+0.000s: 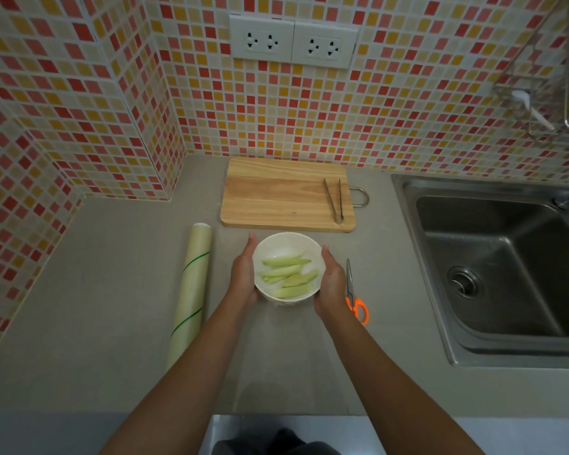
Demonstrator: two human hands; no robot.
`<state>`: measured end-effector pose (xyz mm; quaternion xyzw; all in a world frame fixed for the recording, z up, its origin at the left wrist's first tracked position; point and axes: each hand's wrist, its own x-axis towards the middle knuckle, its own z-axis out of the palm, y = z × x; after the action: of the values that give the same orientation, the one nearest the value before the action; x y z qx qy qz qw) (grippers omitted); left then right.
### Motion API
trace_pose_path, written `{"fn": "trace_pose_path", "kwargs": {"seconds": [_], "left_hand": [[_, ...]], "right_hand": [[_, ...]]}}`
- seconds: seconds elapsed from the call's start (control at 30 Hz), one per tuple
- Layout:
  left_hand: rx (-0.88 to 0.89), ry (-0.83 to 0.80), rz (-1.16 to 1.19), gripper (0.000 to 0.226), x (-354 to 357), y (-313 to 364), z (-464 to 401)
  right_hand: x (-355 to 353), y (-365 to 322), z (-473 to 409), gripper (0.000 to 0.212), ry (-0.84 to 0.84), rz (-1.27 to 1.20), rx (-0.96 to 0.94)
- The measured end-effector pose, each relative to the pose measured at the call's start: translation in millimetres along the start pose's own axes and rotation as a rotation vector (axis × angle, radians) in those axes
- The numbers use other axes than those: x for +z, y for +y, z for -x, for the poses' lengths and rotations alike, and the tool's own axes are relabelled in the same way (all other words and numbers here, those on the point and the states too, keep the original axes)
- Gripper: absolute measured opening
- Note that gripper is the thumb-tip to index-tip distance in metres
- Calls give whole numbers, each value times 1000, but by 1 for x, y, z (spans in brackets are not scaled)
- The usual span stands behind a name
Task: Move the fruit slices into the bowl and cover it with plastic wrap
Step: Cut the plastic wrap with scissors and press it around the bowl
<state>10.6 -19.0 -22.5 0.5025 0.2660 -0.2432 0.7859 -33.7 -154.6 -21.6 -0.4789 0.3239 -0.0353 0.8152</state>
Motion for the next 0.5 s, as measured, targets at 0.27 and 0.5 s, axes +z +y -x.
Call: {"fn": "trace_pose_path", "kwargs": {"seconds": [0.27,0.5], "left_hand": [[158,152,184,62,16,-29,20],[138,112,23,49,10,-7,5]], "right_hand": [[7,5,-2,36,74,-43,-39],[-4,-12,0,58,-148,-55,37]]}}
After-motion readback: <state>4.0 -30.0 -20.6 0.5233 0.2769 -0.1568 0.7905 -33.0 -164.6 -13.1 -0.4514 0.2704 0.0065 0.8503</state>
